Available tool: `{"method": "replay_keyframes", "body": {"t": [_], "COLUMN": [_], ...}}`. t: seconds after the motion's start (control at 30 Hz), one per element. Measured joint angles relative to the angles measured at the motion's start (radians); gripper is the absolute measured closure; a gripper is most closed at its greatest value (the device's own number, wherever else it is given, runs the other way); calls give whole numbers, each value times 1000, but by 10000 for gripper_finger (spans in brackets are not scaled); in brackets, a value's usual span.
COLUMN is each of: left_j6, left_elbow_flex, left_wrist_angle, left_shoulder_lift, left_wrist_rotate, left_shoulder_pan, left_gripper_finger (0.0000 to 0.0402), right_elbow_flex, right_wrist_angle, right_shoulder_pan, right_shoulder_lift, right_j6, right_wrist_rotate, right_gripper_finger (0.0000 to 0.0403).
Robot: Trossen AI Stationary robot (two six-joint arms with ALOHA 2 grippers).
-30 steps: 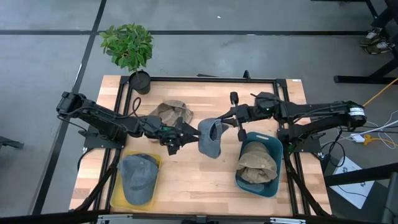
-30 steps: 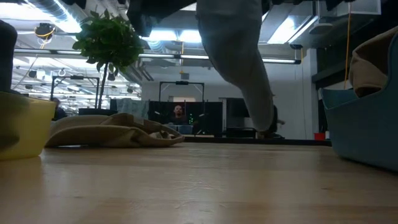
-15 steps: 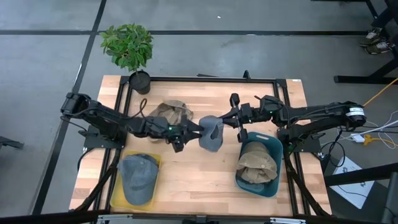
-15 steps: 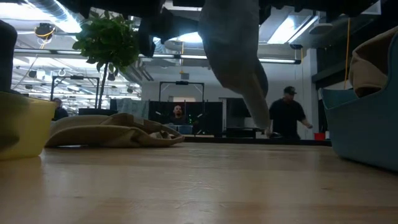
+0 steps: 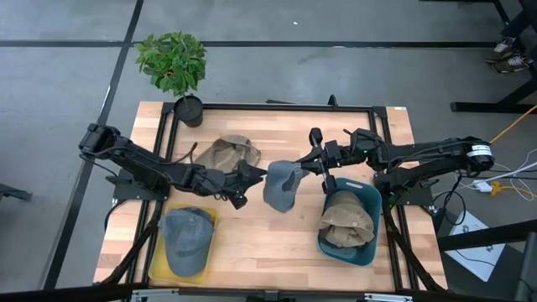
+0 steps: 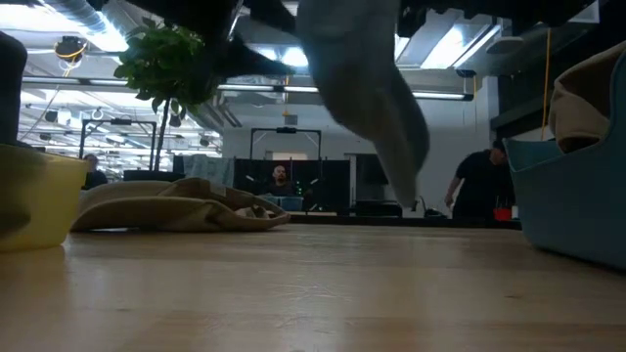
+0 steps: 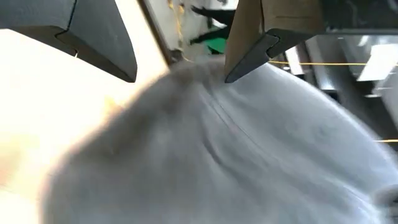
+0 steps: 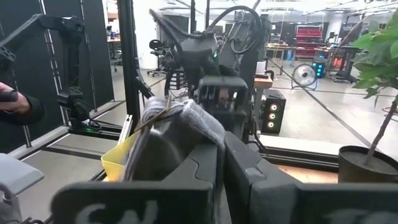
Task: Pick & Place hat
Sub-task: Put the blue cap into the yellow bin
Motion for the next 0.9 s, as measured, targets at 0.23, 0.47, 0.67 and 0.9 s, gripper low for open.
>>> {"method": "replay_keyframes", "body": {"t": [0.23, 0.47, 0.67, 0.9], "left_j6": [-54, -45, -22, 149], "left_elbow_flex": [-1, 0, 0, 0], "left_wrist_angle": [-49, -35, 51, 194], "left_shoulder_lift": [-33, -37, -37, 1], "left_wrist_rotate": [-8, 121, 126, 131], "left_shoulder_pan": [-8, 30, 21, 14], "left_gripper_finger": [162, 162, 162, 162], "right_elbow_flex": [0, 1, 1, 2], "right_wrist_angle": [0, 6, 28, 82], "right_shoulder_pan": [0, 0, 0, 0], "right_shoulder_lift": [0, 0, 0, -1], "right_j6": [-2, 22, 47, 124], "right_wrist_rotate": [-2, -1, 0, 7], "right_gripper_finger": [388, 388, 388, 388]}}
